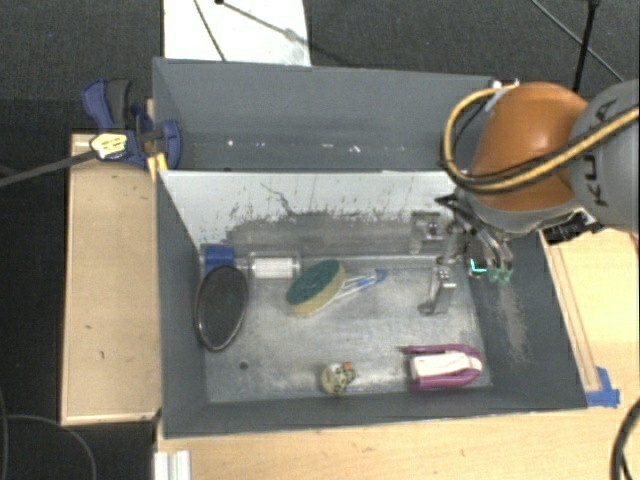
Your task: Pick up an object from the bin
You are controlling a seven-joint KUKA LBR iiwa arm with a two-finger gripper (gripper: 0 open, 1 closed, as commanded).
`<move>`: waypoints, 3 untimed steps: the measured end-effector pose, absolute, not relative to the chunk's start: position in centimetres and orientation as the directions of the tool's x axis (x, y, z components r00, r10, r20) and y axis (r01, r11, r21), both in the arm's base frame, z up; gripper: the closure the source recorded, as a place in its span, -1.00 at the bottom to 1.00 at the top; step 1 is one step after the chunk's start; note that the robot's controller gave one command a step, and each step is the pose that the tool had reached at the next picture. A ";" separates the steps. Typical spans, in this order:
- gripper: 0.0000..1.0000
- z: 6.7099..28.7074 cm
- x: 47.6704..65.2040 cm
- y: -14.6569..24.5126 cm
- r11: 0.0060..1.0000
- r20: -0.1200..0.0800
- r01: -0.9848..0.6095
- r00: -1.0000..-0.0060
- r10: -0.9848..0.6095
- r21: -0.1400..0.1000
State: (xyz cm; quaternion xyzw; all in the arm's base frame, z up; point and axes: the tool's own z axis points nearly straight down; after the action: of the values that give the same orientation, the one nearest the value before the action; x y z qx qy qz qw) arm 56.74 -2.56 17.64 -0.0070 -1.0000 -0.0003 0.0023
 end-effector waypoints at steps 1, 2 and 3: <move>-1.00 14.5 57.3 2.1 0.965 0.001 0.262 -0.965 0.262 0.002; -1.00 7.0 58.4 4.5 0.932 0.005 0.364 -0.932 0.364 0.000; 1.00 7.4 58.5 4.3 0.932 0.000 0.362 -0.932 0.362 0.000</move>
Offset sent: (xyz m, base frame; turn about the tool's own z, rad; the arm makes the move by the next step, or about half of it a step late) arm 0.0054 0.0446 -0.0313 0.2541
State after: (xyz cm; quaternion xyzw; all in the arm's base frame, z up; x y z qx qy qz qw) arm 58.52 4.32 7.36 -0.1841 -0.9829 0.0001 0.0000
